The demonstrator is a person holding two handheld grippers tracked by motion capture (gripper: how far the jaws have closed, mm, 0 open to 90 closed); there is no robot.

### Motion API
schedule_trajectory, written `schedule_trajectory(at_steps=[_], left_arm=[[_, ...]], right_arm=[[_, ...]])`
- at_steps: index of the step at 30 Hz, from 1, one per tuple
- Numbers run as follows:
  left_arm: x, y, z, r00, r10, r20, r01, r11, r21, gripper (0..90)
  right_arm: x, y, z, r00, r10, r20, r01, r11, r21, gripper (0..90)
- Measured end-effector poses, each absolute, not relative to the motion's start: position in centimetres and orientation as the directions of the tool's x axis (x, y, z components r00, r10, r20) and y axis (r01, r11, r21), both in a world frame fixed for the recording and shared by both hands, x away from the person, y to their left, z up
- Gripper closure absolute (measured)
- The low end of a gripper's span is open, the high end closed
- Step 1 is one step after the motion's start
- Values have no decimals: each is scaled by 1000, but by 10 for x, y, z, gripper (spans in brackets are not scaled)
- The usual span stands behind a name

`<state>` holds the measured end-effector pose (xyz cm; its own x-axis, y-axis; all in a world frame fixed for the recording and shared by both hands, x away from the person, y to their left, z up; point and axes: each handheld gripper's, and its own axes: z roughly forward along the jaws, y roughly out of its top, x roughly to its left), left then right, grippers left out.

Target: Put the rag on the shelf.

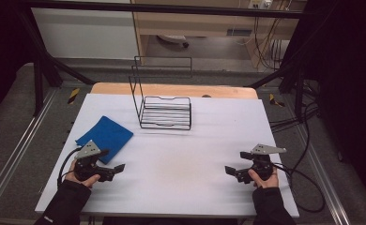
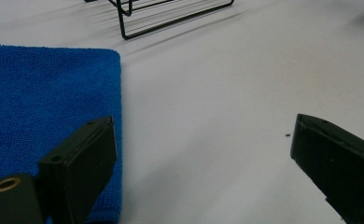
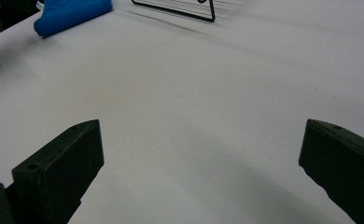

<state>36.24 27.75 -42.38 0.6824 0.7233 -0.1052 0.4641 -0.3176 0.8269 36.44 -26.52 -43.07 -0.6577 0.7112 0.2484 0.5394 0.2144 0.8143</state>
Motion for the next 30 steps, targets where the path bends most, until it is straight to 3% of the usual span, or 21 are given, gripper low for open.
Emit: schedule_trajectory(at_steps=[13, 30], left_arm=[[370, 280, -420, 649, 758, -73, 487, -339, 805, 113], [387, 297, -434, 572, 820, -1, 577, -402, 711, 469]], right_arm=[[364, -264, -431, -657, 714, 245, 545, 224, 808, 6], [365, -262, -432, -658, 713, 242, 552, 239, 799, 8]])
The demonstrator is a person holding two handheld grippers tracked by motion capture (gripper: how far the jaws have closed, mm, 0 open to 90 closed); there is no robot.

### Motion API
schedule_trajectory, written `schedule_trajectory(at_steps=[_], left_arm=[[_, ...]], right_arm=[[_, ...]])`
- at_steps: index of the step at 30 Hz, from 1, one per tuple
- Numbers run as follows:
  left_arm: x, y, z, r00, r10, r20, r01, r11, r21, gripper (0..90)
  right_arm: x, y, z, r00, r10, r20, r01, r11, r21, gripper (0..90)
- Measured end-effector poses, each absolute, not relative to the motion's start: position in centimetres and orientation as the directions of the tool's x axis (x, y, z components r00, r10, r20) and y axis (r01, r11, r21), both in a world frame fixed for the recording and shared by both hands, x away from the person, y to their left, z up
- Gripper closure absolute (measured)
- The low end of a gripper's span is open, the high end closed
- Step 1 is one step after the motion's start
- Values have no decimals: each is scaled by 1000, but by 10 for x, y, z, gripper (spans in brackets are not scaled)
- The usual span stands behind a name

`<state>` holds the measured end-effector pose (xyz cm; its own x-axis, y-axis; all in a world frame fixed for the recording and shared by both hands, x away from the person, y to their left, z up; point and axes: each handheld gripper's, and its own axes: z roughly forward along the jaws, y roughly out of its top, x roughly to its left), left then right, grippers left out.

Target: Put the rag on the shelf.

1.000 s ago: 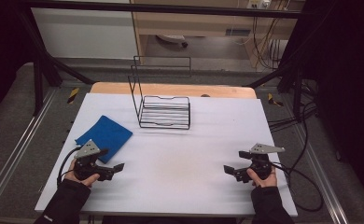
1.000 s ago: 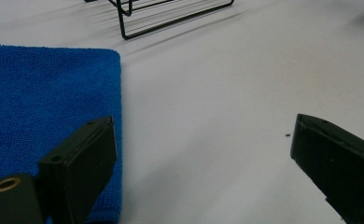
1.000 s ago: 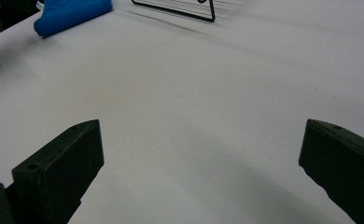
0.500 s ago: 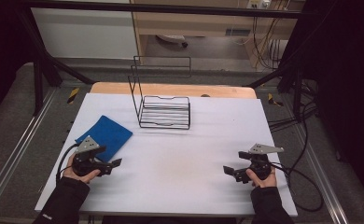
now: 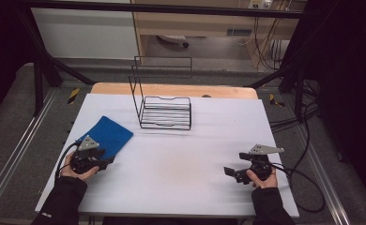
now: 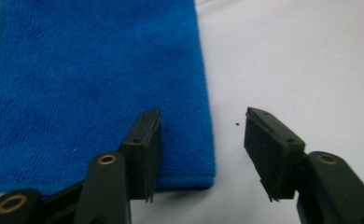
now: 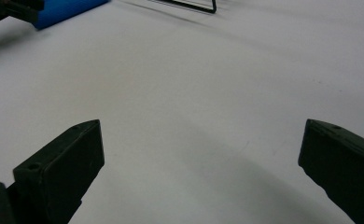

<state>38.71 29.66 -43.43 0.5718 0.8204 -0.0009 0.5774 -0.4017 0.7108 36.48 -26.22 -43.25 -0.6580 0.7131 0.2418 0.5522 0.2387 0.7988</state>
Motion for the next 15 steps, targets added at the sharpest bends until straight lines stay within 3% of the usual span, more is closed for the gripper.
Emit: schedule_trajectory(at_steps=[8, 15], left_arm=[[391, 297, -442, 564, 825, 29, 598, -432, 675, 576], [394, 296, -442, 549, 834, 54, 602, -440, 667, 742]], right_arm=[[365, -262, -433, -657, 714, 242, 553, 238, 799, 8], [365, -262, -432, -659, 712, 244, 552, 236, 800, 11]])
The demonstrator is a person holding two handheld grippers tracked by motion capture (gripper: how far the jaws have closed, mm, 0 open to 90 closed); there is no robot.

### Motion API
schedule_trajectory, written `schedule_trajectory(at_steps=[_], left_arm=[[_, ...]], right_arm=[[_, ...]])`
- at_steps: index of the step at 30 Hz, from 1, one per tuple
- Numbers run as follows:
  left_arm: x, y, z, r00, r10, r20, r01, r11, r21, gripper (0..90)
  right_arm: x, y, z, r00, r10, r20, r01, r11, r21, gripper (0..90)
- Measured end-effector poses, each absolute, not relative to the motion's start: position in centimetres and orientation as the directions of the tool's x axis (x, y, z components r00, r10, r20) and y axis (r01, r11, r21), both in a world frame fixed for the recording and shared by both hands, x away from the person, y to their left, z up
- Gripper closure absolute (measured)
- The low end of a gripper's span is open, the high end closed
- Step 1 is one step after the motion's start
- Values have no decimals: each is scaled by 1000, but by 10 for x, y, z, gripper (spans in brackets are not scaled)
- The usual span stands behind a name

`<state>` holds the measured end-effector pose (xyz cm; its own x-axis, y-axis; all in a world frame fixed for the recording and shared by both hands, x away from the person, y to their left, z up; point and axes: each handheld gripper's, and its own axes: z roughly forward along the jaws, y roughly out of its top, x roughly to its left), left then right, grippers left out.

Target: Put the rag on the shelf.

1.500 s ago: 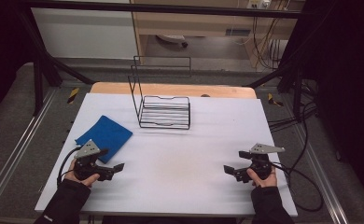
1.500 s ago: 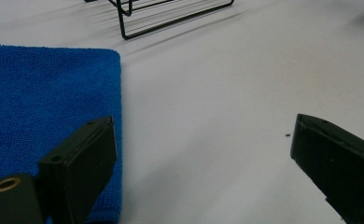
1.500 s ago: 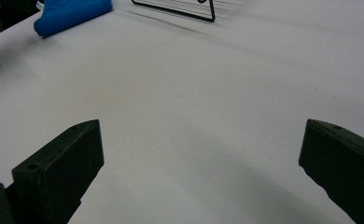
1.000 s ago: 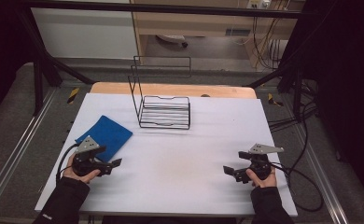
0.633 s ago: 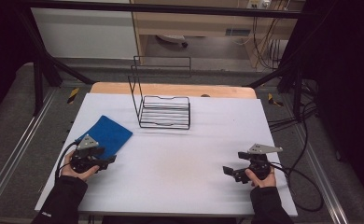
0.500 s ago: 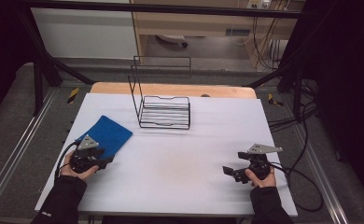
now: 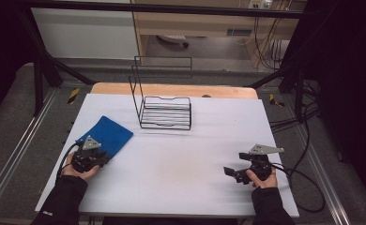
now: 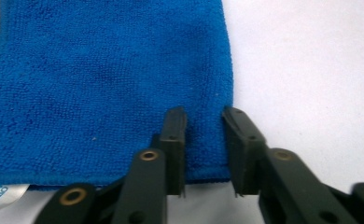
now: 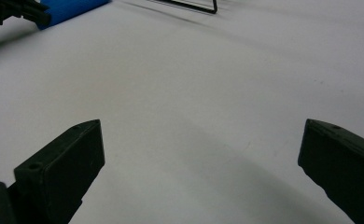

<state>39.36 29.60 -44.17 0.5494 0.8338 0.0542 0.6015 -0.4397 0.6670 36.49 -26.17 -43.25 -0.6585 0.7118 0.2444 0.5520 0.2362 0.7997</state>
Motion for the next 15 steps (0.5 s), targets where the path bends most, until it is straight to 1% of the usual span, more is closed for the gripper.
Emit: schedule_trajectory(at_steps=[3, 6, 7, 11, 14, 15], left_arm=[[395, 297, -441, 547, 836, 45, 607, -433, 666, 822], [395, 298, -439, 544, 839, 21, 616, -416, 669, 840], [393, 298, -436, 547, 837, -2, 614, -399, 681, 843], [388, 294, -428, 556, 831, -29, 597, -375, 710, 847], [384, 290, -424, 568, 822, -46, 592, -369, 716, 848], [381, 285, -421, 585, 808, -69, 587, -364, 723, 848]], right_arm=[[365, -262, -432, -659, 711, 246, 552, 235, 800, 12], [365, -262, -432, -660, 710, 244, 550, 236, 801, 13], [365, -262, -432, -661, 710, 243, 549, 237, 801, 13], [365, -263, -432, -659, 711, 244, 550, 235, 801, 13], [365, -263, -432, -659, 711, 246, 551, 234, 801, 13], [365, -263, -432, -659, 711, 246, 552, 234, 801, 13]])
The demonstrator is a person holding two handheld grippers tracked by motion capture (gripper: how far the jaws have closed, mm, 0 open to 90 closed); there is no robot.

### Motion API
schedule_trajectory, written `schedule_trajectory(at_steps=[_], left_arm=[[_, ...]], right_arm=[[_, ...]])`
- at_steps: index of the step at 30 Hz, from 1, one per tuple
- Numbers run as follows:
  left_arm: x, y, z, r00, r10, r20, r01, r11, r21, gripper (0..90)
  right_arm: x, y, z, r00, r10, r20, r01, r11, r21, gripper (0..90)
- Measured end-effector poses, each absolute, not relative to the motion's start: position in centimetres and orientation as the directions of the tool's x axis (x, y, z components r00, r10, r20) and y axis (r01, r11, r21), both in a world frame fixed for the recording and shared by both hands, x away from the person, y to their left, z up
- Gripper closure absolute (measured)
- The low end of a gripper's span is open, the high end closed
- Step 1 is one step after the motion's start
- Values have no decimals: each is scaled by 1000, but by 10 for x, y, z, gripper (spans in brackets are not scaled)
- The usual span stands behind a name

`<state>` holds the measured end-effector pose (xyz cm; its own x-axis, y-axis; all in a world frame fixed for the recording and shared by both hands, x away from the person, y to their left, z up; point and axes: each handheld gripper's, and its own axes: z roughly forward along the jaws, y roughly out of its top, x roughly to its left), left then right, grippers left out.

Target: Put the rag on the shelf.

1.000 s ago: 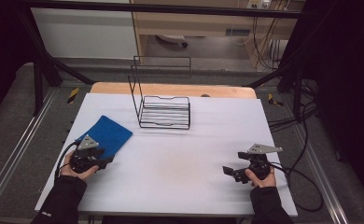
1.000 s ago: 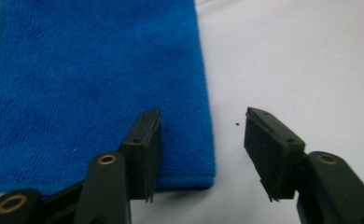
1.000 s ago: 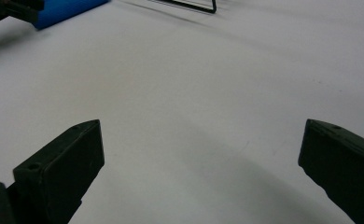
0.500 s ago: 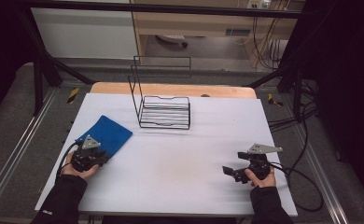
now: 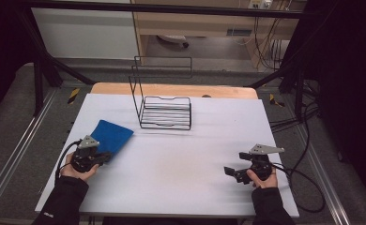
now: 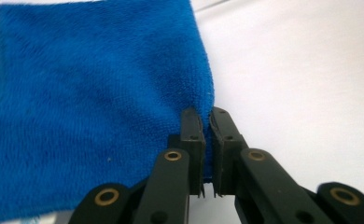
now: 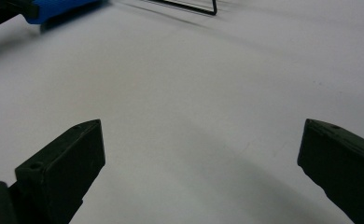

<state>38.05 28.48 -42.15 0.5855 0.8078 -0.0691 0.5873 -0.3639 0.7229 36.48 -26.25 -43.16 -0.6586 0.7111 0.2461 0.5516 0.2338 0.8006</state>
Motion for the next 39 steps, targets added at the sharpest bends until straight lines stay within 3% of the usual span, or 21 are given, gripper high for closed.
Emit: schedule_trajectory(at_steps=[12, 19, 21, 24, 25, 26, 30, 39], left_arm=[[355, 232, -414, 675, 719, -165, 574, -371, 730, 845], [352, 213, -419, 695, 702, -156, 562, -395, 726, 825], [354, 211, -423, 698, 700, -151, 564, -408, 718, 783], [356, 215, -421, 698, 699, -155, 561, -400, 725, 635], [356, 218, -418, 698, 700, -151, 556, -398, 730, 635], [356, 228, -410, 690, 711, -134, 533, -374, 759, 531], [359, 248, -401, 661, 739, -126, 527, -339, 779, 384], [384, 300, -430, 519, 841, -152, 675, -294, 676, 403]], right_arm=[[365, -263, -431, -658, 711, 248, 551, 230, 802, 14], [365, -262, -432, -657, 712, 248, 552, 231, 801, 14], [365, -262, -432, -654, 715, 248, 555, 231, 799, 14], [365, -262, -431, -650, 719, 246, 554, 226, 801, 14], [365, -262, -431, -650, 719, 246, 554, 226, 801, 14], [365, -262, -431, -643, 724, 249, 557, 219, 801, 15], [366, -261, -432, -639, 728, 248, 558, 217, 801, 14], [366, -253, -430, -621, 747, 236, 561, 214, 799, 11]])
